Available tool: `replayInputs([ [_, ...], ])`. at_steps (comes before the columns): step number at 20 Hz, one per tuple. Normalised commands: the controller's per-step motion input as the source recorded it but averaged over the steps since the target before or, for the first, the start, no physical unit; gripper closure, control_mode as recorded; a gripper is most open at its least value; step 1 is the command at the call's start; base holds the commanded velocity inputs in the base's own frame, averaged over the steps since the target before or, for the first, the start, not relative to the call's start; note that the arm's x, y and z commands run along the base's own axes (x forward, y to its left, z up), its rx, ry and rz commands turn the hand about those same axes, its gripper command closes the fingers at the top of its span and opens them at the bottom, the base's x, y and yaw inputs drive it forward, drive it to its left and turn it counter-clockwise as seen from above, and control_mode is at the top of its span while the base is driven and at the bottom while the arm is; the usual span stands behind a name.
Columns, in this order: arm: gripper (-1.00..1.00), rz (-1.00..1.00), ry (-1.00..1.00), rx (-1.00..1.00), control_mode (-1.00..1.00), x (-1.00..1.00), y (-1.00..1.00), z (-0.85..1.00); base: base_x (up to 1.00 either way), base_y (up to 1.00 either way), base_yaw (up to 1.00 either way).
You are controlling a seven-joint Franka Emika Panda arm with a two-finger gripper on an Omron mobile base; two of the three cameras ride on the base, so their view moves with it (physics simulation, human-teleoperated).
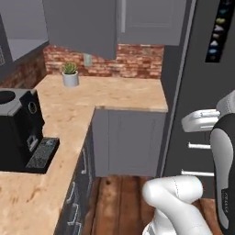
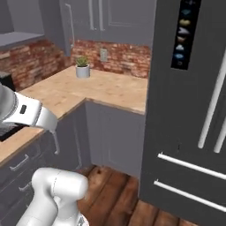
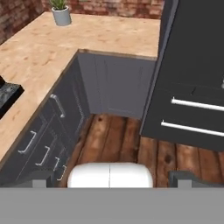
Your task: Close all open cabinet doors.
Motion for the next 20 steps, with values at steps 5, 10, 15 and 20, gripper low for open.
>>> replayInputs([
  [5,-1.00,0.00,0.00,0.00,1.00,0.00,0.00,0.00,0.52,0.25,0.47],
  [10,-1.00,0.00,0.00,0.00,1.00,0.00,0.00,0.00,0.09,0.52,0.46],
  [15,-1.00,0.00,0.00,0.00,1.00,0.00,0.00,0.00,0.00,0.74,0.44],
  [20,-1.00,0.00,0.00,0.00,1.00,0.00,0.00,0.00,0.35,0.44,0.41],
])
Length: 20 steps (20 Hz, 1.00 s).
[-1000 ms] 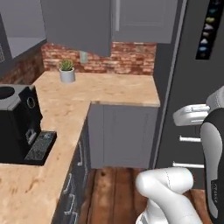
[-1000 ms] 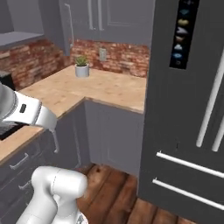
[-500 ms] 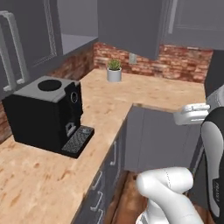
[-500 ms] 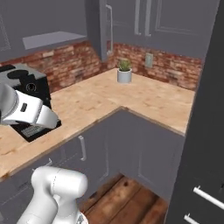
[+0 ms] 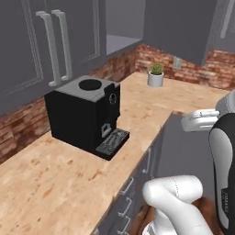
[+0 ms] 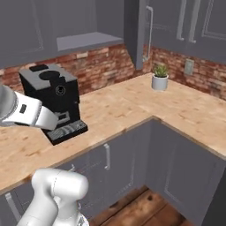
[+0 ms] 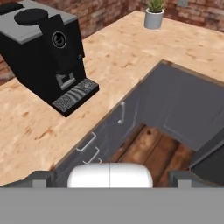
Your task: Close all open cabinet doors.
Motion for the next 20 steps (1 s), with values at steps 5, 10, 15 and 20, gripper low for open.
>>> replayInputs([
  [5,-1.00,0.00,0.00,0.00,1.00,0.00,0.00,0.00,0.62,0.20,0.45],
  [10,-1.00,0.00,0.00,0.00,1.00,0.00,0.00,0.00,0.56,0.32,0.32],
  [15,-1.00,0.00,0.00,0.00,1.00,0.00,0.00,0.00,0.52,0.32,0.25],
  [20,-1.00,0.00,0.00,0.00,1.00,0.00,0.00,0.00,0.07,0.24,0.39],
])
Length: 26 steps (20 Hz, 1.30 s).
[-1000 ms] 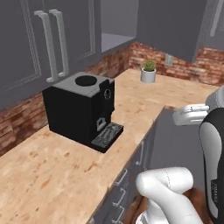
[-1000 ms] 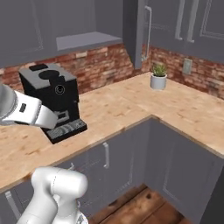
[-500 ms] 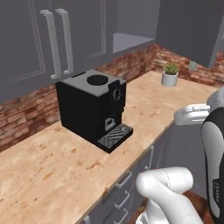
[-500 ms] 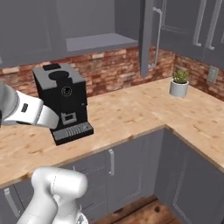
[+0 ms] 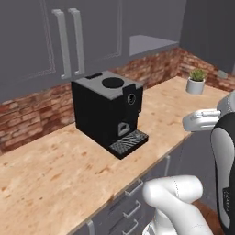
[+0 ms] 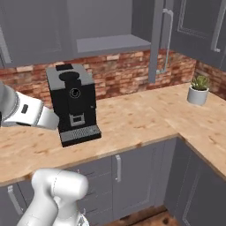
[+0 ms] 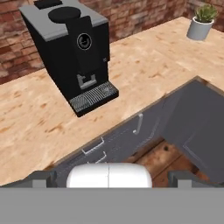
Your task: Close all open cabinet doors.
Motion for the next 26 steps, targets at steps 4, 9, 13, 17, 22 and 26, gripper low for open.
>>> replayInputs([
  [4,-1.00,0.00,0.00,0.00,1.00,0.00,0.00,0.00,0.00,0.14,0.24],
  [9,-1.00,0.00,0.00,0.00,1.00,0.00,0.00,0.00,-0.04,0.21,0.18],
  [13,-1.00,0.00,0.00,0.00,1.00,0.00,0.00,0.00,-0.45,0.01,0.07],
  [17,-1.00,0.00,0.00,0.00,1.00,0.00,0.00,0.00,-0.01,0.00,0.21],
  [22,-1.00,0.00,0.00,0.00,1.00,0.00,0.00,0.00,0.35,0.00,0.30],
  [26,-1.00,0.00,0.00,0.00,1.00,0.00,0.00,0.00,0.73,0.00,0.25],
])
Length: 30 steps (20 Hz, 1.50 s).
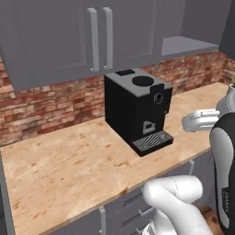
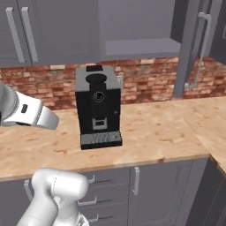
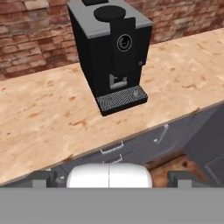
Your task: Close all open cabinet doors.
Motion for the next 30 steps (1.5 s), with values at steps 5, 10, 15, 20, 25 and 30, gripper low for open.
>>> replayInputs([
  [5,-1.00,0.00,0.00,0.00,1.00,0.00,0.00,0.00,0.81,0.00,0.24],
  [10,-1.00,0.00,0.00,0.00,1.00,0.00,0.00,0.00,0.62,0.00,0.16],
  [15,-1.00,0.00,0.00,0.00,1.00,0.00,0.00,0.00,0.02,0.00,0.01],
  [20,-1.00,0.00,0.00,0.00,1.00,0.00,0.00,0.00,0.04,-0.31,-0.03],
  [25,-1.00,0.00,0.00,0.00,1.00,0.00,0.00,0.00,0.00,-0.46,-0.02],
  [30,-1.00,0.00,0.00,0.00,1.00,0.00,0.00,0.00,-0.09,-0.46,0.00],
])
